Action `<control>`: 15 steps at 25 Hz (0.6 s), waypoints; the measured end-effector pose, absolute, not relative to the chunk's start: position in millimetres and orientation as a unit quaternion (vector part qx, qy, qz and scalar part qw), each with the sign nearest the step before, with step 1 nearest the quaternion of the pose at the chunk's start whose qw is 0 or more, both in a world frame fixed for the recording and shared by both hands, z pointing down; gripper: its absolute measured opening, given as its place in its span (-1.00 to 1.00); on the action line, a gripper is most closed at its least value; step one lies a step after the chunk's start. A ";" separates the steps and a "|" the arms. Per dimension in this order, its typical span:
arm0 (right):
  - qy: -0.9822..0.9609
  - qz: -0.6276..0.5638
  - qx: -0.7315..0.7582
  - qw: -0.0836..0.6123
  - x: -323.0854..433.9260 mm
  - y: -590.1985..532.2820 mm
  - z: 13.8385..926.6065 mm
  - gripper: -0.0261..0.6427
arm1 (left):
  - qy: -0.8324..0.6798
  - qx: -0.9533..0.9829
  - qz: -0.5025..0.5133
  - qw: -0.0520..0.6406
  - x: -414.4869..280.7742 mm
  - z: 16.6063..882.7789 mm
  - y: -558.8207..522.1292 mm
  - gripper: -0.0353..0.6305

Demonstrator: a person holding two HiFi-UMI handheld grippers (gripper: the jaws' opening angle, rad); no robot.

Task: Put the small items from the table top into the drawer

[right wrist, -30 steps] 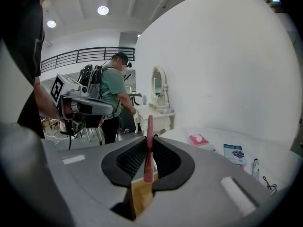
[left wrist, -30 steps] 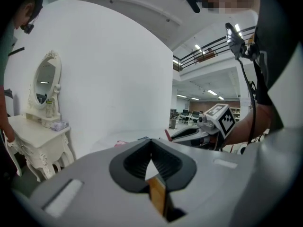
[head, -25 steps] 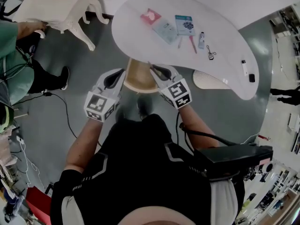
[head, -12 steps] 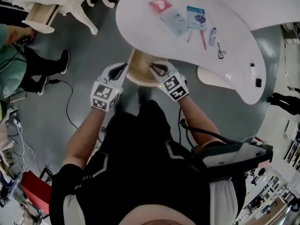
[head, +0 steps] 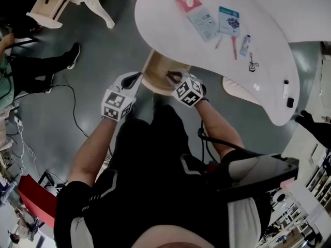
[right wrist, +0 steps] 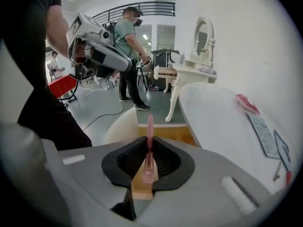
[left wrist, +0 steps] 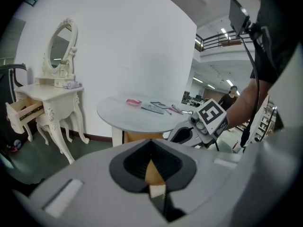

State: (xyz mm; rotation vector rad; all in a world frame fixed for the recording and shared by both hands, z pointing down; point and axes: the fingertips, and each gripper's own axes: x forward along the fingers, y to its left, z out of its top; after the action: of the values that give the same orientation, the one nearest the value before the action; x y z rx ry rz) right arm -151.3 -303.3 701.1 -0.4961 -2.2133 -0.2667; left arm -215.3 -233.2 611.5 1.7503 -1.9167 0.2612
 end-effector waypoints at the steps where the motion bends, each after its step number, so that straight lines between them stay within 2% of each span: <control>1: -0.878 -0.109 -0.202 0.420 -152.4 -304.3 706.2 -0.78 | -0.710 0.645 0.097 0.267 -215.4 615.3 -232.5 -0.89; 15: -0.824 -0.145 -0.261 0.482 -164.0 -302.2 781.4 -0.78 | -0.715 0.622 0.107 0.301 -224.2 661.9 -223.9 -0.89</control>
State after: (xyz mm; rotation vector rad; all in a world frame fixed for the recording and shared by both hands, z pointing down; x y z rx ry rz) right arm -164.0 -302.2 781.4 -0.6352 -2.0076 -0.3524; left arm -224.2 -223.9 661.9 1.6495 -1.8971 0.2848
